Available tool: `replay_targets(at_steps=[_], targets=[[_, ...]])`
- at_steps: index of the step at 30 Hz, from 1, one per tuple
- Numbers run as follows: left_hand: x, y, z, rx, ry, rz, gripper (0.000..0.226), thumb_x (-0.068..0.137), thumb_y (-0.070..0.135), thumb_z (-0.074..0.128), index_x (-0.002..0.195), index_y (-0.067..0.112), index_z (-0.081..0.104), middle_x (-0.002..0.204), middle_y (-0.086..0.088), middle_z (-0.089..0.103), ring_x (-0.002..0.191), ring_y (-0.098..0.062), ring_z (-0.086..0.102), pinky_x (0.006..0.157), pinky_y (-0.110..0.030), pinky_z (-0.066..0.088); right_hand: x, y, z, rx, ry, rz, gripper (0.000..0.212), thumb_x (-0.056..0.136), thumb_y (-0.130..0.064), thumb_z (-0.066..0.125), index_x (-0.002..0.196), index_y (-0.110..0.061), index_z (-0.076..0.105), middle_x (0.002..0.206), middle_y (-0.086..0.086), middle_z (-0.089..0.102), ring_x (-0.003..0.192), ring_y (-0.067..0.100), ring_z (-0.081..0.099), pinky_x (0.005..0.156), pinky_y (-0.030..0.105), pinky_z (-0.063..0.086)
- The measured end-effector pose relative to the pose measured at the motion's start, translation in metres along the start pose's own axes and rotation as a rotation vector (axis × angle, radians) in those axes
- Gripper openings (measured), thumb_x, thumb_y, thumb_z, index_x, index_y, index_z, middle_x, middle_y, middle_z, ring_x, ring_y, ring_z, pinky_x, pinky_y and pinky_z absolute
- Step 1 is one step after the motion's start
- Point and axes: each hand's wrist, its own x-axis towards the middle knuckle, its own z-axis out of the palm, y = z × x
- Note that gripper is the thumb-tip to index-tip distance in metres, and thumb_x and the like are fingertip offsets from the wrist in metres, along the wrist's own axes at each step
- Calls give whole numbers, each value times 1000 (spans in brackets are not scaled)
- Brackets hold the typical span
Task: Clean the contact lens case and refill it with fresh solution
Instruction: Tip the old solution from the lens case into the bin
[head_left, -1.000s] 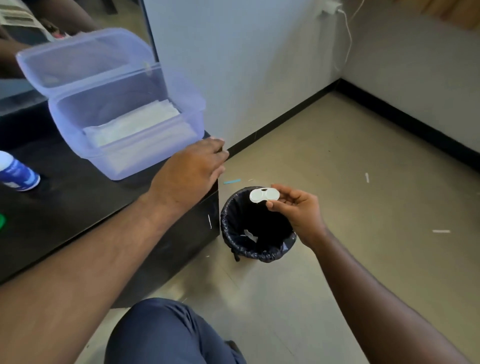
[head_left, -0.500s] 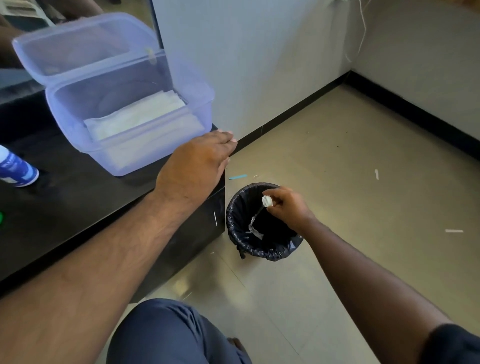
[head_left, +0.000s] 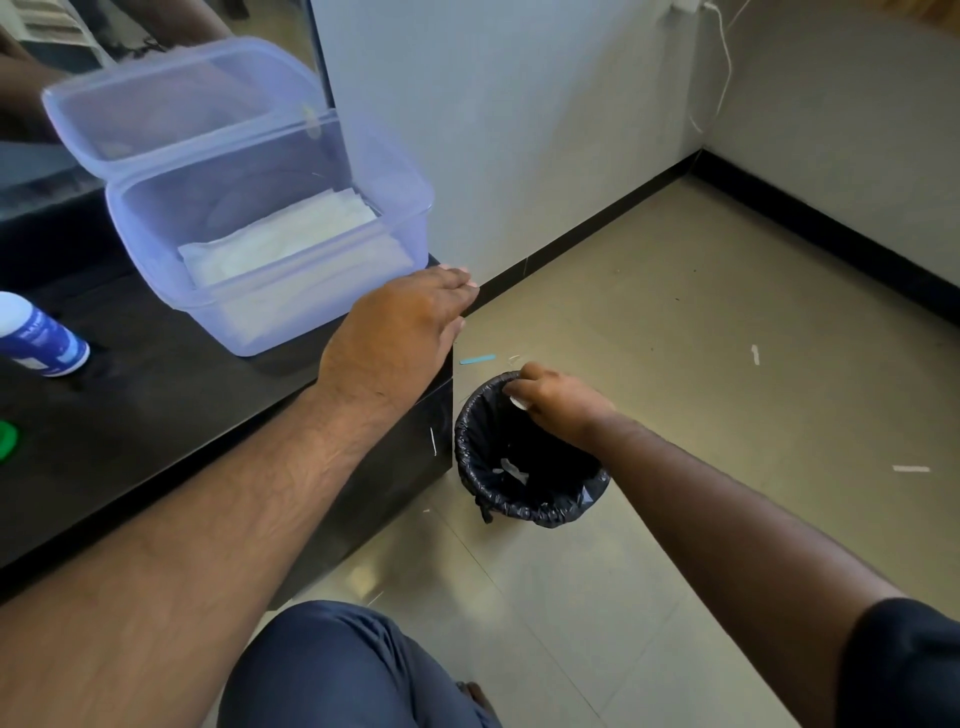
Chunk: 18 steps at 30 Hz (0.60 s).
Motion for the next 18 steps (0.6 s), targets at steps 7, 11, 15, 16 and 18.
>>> replay_targets(at_steps=[7,11,15,16,18], targets=[[0,1,-3,-22,-4,-18,33,87,5,66,120,8,66,127,-6,65,118,-18,60,101,-20,35,2,-4,0,-150,-45,-69,40,91,-10,58,130,-11,53,118,11,52,104,27,55,86,35,48],[0,1,-4,-23,-7,-19,34,88,7,66,122,9,65,128,-6,64,119,-17,59,102,-19,34,2,-3,-2,-167,-38,-58,39,91,-12,58,129,-11,53,118,12,53,104,27,56,87,36,49],[2,2,-2,-38,-22,-8,34,90,10,65,124,9,64,130,-6,62,120,-17,58,101,-19,34,0,0,2,-61,12,99,37,91,-7,50,126,-16,57,118,9,57,104,28,57,81,35,49],[3,2,-1,-39,-30,-6,34,90,10,64,124,9,63,131,-6,62,121,-17,58,102,-19,34,-1,2,4,-57,-23,163,37,90,-9,51,124,-20,59,119,6,59,106,26,57,80,34,49],[3,1,1,-54,-40,-18,35,91,11,63,125,11,63,133,-4,61,123,-15,56,103,-19,33,1,5,5,81,52,302,38,86,-11,59,122,-24,62,115,2,64,102,20,61,79,29,49]])
